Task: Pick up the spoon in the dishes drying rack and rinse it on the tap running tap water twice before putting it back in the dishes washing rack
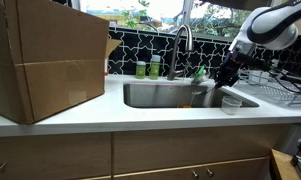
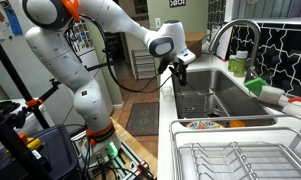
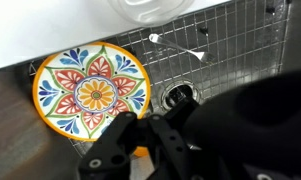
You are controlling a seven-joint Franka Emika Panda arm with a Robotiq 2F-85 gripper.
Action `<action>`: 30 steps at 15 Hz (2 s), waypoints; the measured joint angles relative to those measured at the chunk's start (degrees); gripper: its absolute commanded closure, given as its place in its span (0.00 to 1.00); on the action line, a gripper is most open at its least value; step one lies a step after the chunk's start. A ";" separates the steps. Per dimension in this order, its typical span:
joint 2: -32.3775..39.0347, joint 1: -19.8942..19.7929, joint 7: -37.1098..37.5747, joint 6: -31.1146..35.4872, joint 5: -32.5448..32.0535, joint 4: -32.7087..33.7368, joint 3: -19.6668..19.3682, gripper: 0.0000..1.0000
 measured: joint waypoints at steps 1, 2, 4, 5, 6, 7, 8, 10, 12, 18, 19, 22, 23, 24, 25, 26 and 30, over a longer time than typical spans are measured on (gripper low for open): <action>-0.03 -0.19 0.00 -0.98 -1.31 0.07 0.00 0.98; -0.04 -0.35 -0.01 -1.86 -2.46 0.12 0.00 0.98; -0.07 -0.64 -0.01 -3.62 -4.46 0.26 0.00 0.98; -0.09 -0.73 -0.02 -4.23 -5.22 0.31 0.00 0.98; -0.12 -0.80 -0.02 -4.87 -5.87 0.38 -0.01 0.98; -0.16 -0.85 -0.03 -5.38 -6.39 0.43 -0.01 0.98; -0.20 -0.91 -0.03 -5.78 -6.84 0.44 -0.01 0.98; -0.33 -1.03 -0.03 -6.10 -7.24 0.44 -0.03 0.98; -0.58 -1.28 0.93 -6.10 -7.24 0.46 -0.09 0.98; -2.72 -2.29 9.68 -4.42 -4.84 -0.03 -0.41 0.98; -3.11 -2.43 11.83 -3.14 -4.54 -0.40 -0.38 0.98; -4.18 -2.64 17.84 1.61 -2.58 -2.10 -0.37 0.98; -4.60 -2.89 19.41 3.81 -2.22 -2.88 -0.39 0.98; -5.07 -3.38 20.82 6.10 -2.02 -3.64 -0.46 0.98; -5.68 -4.05 21.69 8.25 -1.89 -4.18 -0.65 0.98; -6.41 -4.76 21.98 10.26 -1.67 -4.46 -1.10 0.98; -10.33 -7.04 20.72 17.29 0.87 -4.22 -4.79 0.98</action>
